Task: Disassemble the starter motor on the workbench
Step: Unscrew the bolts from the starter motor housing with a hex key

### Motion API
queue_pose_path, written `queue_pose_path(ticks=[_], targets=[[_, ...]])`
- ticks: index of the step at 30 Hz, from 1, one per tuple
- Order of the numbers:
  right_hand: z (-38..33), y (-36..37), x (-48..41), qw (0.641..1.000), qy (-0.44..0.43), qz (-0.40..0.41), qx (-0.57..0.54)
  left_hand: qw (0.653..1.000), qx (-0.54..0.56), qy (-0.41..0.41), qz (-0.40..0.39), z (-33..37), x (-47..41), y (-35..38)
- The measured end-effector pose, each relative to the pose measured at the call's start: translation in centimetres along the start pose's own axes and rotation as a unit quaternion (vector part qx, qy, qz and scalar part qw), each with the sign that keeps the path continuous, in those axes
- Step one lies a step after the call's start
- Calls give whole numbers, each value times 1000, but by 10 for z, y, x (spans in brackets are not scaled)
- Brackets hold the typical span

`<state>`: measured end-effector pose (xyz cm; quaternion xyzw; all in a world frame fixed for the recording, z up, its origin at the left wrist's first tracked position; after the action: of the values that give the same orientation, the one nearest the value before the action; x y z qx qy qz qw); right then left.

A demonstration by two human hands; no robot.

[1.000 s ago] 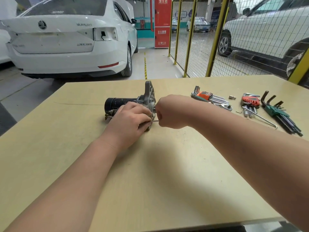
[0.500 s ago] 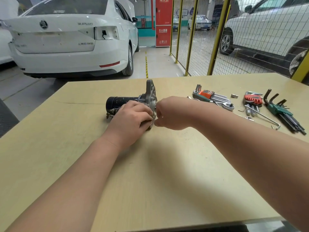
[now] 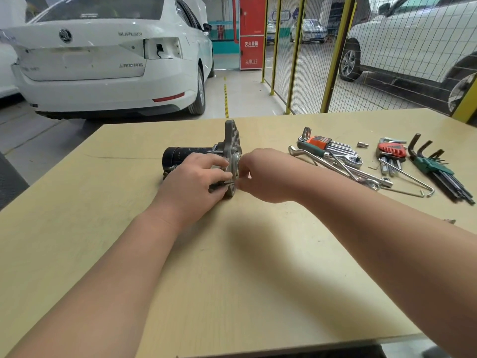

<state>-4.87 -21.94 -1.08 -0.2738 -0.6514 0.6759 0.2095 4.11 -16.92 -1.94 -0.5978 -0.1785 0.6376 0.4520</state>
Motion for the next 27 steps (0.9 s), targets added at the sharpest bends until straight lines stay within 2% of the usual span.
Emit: queue_pose_path(ticks=[7, 11, 14, 17, 19, 21, 27], targets=[[36, 14, 17, 988, 59, 49, -132, 996, -63, 54, 24, 21, 0, -2], [54, 32, 27, 956, 98, 105, -257, 994, -76, 73, 23, 24, 0, 1], [61, 41, 29, 935, 116, 124, -310, 991, -84, 98, 29, 32, 0, 5], [68, 45, 30, 913, 135, 139, -358, 993, -88, 69, 23, 25, -2, 3], [69, 49, 32, 918, 136, 125, -351, 995, -99, 26, 9, 16, -2, 1], [69, 51, 33, 920, 136, 117, -347, 994, -103, 23, 1, 13, 0, 0], [69, 47, 32, 908, 137, 132, -373, 983, -82, 159, 34, 61, 1, 12]])
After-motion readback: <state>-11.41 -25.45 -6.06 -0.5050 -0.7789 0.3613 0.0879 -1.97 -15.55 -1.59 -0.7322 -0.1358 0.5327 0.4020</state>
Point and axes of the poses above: each hand's wrist, its own x-axis away from the middle knuckle, its own y-axis out of the palm, z = x × y, the point moved 8 cm from there along -x, towards the middle knuckle, and after that the axes turned 3 degrees about -y, right-handed, at the moved point
